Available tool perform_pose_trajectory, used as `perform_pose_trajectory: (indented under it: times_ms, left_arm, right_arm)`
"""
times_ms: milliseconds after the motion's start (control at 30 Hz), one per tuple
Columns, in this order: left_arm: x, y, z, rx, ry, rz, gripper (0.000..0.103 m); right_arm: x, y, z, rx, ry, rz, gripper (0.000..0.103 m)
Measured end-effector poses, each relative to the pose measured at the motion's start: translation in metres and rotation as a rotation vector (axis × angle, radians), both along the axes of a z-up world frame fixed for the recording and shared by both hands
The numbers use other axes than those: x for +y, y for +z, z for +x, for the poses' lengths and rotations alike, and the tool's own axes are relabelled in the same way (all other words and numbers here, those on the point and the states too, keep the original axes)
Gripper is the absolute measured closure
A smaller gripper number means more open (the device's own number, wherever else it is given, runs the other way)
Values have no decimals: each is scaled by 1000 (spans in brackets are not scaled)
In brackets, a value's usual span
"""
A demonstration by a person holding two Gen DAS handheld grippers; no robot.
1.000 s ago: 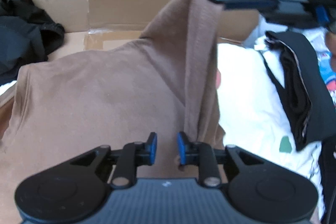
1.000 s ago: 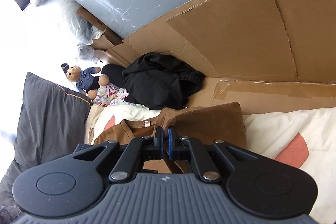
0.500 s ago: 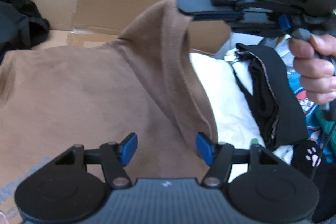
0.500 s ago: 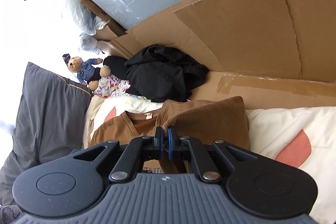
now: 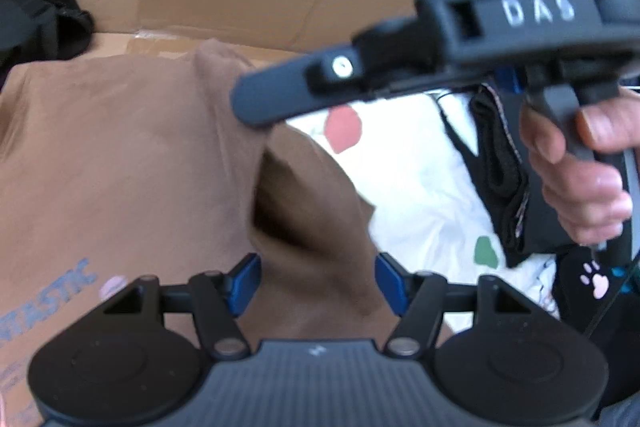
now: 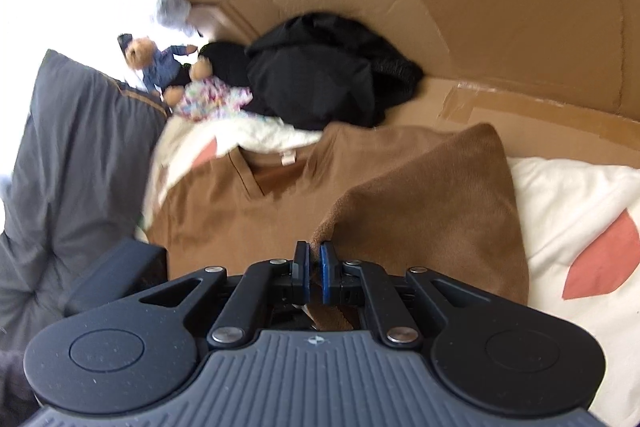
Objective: Fold clothes
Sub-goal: 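Lift the side edge up with the right gripper while the left gripper opens, then fold the raised side edge over the shirt body and open the right gripper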
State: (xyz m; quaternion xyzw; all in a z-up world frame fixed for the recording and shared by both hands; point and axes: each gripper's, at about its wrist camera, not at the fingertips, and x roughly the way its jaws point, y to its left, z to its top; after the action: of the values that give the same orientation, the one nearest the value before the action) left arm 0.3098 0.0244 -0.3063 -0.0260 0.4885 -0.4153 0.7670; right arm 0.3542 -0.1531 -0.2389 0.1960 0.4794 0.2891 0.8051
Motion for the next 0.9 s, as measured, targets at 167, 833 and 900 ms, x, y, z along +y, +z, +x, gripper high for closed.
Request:
perform_pose_trajectory:
  times_ms: [167, 833, 900]
  left_arm:
    - [16, 1, -1, -7, 30, 21, 37]
    - [31, -5, 44, -108, 305, 251, 37]
    - [33, -12, 46, -95, 312, 252, 40]
  right_arm:
    - [1, -7, -4, 31, 3, -7, 77]
    - [-45, -18, -12, -7, -115, -258, 68]
    - [-59, -24, -12, 8, -145, -277, 68]
